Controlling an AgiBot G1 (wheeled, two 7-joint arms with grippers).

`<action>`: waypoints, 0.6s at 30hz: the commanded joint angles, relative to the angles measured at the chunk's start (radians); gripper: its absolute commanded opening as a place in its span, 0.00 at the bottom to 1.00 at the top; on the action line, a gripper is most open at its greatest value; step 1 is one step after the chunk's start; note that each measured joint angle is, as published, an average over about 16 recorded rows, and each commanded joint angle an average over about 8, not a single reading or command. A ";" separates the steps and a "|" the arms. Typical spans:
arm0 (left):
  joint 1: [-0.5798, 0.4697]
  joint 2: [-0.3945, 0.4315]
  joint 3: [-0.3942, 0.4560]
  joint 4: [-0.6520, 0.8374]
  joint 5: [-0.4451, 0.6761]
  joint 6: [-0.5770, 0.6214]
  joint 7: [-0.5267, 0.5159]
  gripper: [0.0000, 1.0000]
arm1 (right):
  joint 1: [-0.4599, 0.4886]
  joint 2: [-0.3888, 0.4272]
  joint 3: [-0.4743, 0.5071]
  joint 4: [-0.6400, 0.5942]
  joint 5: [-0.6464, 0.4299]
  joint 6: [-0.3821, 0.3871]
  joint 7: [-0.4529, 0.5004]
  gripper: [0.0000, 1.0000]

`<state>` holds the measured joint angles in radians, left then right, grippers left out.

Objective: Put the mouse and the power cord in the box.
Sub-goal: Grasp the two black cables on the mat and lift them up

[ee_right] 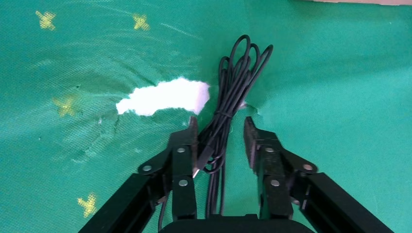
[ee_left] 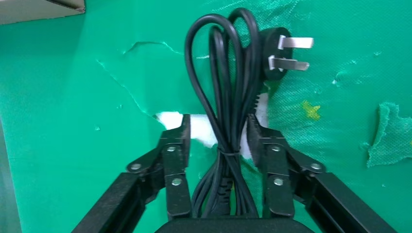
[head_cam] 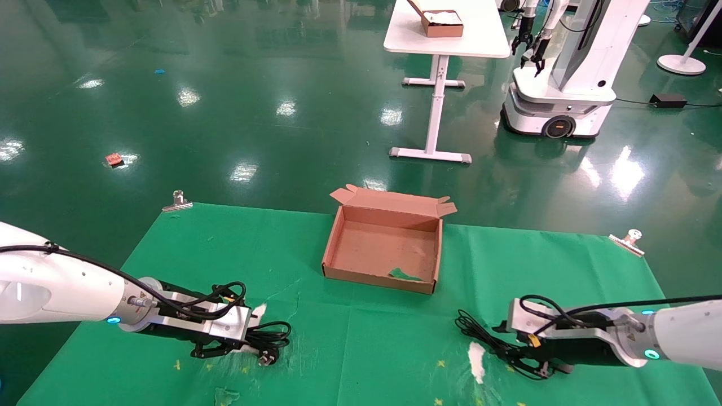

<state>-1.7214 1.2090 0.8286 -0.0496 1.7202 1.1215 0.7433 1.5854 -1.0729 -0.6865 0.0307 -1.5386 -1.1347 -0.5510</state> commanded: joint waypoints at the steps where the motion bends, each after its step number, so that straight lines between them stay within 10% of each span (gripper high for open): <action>1: 0.000 0.000 0.000 0.000 0.000 0.000 0.000 0.00 | 0.000 0.000 0.000 0.000 0.000 0.000 0.000 0.00; 18: -0.014 -0.013 -0.009 -0.001 -0.013 0.019 -0.005 0.00 | 0.013 0.007 0.003 0.012 0.006 -0.015 -0.007 0.00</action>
<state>-1.7487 1.1884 0.8123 -0.0509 1.6968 1.1537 0.7351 1.6086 -1.0600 -0.6812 0.0473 -1.5305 -1.1564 -0.5565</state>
